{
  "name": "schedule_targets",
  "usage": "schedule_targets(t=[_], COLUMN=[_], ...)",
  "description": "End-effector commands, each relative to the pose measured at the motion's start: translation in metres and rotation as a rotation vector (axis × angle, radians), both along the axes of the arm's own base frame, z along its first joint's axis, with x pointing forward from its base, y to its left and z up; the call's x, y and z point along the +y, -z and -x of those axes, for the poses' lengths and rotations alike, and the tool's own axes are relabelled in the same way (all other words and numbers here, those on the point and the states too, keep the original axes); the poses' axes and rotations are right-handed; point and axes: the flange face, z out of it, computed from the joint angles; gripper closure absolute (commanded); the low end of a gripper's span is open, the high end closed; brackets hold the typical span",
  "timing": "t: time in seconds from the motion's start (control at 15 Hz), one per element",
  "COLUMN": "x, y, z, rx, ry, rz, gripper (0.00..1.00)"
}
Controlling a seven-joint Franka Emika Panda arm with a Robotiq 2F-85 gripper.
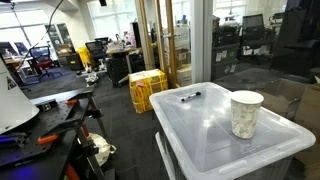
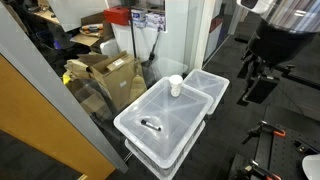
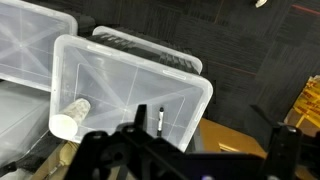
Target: Put the marker in the cup
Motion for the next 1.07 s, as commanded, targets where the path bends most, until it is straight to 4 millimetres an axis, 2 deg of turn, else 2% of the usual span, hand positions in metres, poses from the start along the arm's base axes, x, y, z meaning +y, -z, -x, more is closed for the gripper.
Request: schedule_targets(t=[0.0, 0.47, 1.0], x=[0.001, 0.004, 0.008], y=[0.002, 0.018, 0.064], z=[-0.007, -0.034, -0.074], rx=[-0.018, -0.145, -0.266], ry=[0.002, -0.007, 0.009], rz=[0.01, 0.024, -0.032], gripper=[0.0, 0.0, 0.0])
